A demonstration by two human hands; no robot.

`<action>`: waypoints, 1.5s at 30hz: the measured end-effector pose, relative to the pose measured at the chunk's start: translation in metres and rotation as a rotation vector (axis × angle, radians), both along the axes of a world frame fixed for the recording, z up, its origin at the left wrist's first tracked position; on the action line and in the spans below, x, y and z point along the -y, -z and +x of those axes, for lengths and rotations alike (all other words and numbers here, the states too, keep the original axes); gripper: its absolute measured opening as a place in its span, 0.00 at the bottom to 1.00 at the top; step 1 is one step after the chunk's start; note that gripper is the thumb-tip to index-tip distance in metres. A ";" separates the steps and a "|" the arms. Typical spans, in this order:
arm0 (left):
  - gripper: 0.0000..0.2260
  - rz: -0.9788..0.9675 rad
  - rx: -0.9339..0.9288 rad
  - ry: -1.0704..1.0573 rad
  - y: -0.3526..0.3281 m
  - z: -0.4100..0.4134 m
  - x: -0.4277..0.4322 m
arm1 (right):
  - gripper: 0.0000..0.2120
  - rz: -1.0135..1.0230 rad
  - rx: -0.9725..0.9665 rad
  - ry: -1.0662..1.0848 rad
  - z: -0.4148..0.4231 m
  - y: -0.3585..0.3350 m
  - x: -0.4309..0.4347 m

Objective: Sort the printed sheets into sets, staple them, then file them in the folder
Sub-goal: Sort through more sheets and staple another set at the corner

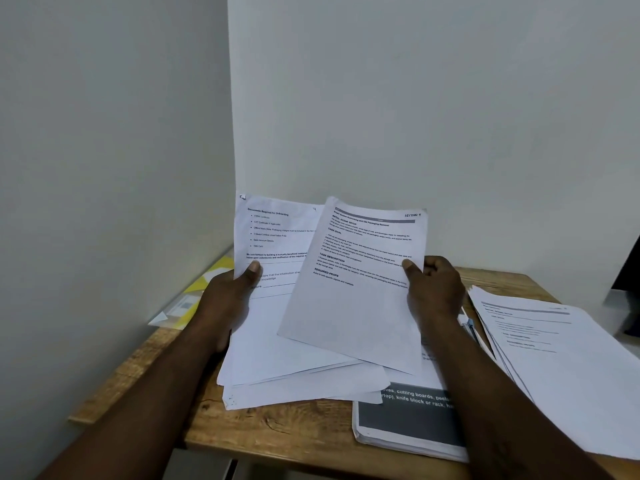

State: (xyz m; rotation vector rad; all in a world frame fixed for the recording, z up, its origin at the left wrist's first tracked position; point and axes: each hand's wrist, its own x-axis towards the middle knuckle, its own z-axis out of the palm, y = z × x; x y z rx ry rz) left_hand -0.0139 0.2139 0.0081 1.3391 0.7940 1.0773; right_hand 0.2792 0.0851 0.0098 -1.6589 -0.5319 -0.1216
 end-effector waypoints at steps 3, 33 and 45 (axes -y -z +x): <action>0.15 0.008 -0.021 0.007 0.000 0.000 0.000 | 0.09 0.004 0.002 -0.011 0.000 0.001 -0.002; 0.08 -0.112 0.060 -0.032 0.000 -0.004 -0.007 | 0.20 -0.059 -0.074 -0.700 -0.030 0.008 -0.009; 0.12 -0.123 0.114 0.013 -0.001 -0.003 -0.003 | 0.18 -0.044 -0.034 -0.682 -0.034 0.009 -0.013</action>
